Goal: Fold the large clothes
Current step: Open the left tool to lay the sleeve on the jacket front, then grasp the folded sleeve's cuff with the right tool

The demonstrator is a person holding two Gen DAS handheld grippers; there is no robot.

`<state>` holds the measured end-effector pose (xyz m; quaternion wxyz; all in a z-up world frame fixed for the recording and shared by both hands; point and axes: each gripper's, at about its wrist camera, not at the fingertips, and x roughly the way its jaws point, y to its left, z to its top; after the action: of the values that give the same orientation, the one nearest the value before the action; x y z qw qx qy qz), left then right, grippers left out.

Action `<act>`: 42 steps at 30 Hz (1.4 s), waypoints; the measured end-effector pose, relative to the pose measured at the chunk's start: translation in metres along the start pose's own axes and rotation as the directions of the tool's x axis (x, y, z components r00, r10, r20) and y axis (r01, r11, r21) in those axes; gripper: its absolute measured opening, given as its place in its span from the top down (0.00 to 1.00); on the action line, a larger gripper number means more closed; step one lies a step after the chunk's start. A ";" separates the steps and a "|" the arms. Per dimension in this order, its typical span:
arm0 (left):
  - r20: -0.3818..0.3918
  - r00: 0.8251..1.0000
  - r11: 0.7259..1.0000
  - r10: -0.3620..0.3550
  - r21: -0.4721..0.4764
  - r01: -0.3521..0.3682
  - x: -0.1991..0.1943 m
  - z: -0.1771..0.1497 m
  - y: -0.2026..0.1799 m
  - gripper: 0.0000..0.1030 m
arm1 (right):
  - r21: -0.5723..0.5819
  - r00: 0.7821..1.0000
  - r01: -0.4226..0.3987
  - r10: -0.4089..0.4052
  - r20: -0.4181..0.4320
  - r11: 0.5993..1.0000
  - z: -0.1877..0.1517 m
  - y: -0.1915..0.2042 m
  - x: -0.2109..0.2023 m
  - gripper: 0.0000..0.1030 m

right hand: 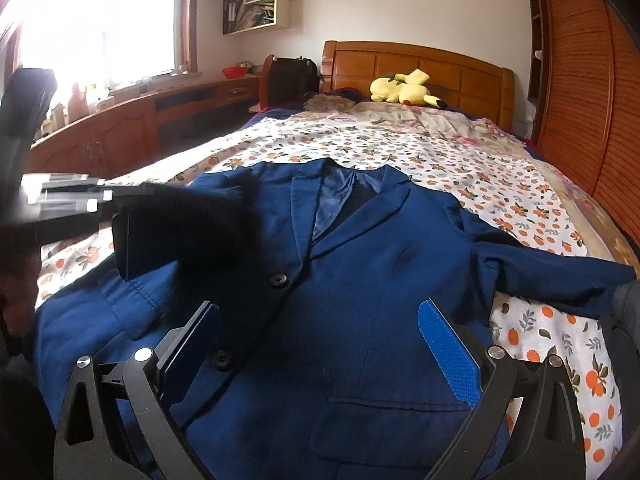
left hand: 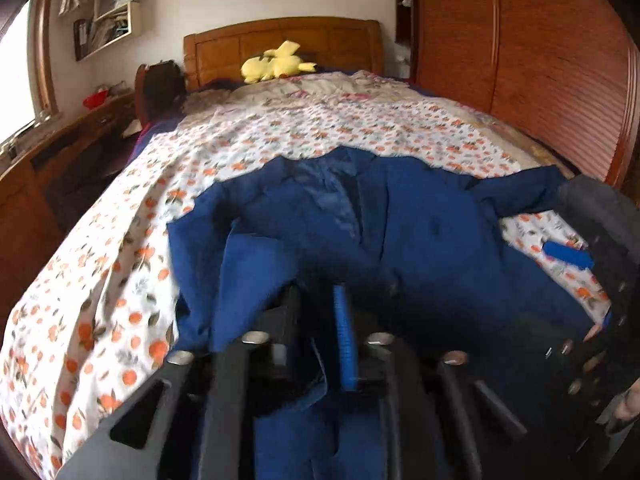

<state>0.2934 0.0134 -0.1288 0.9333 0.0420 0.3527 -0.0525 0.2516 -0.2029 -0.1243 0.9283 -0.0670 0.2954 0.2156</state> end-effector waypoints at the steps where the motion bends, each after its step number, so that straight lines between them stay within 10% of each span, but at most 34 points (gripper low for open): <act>1: 0.003 1.000 1.000 0.004 -0.002 -0.004 -0.001 -0.006 0.002 0.63 | -0.002 1.000 -0.001 0.001 -0.002 1.000 0.000 0.000 0.001 0.07; 5: 0.018 1.000 1.000 0.012 -0.017 -0.012 -0.008 -0.027 0.010 0.39 | -0.015 1.000 -0.009 0.009 -0.016 1.000 -0.003 0.006 0.008 0.07; 19: 0.097 0.994 0.996 0.053 -0.078 -0.046 -0.059 -0.078 0.056 0.03 | -0.093 0.990 -0.135 0.131 -0.053 0.986 0.004 0.068 0.034 0.10; 42: 0.143 0.983 0.988 0.112 -0.124 -0.094 -0.100 -0.107 0.109 0.02 | -0.217 0.916 -0.329 0.255 -0.308 0.919 -0.011 0.161 0.108 0.56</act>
<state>0.1626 0.1411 -0.1384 0.9594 0.0016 0.2816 0.0136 0.2543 -0.0221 -0.1950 0.8181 -0.1738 0.3961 0.3790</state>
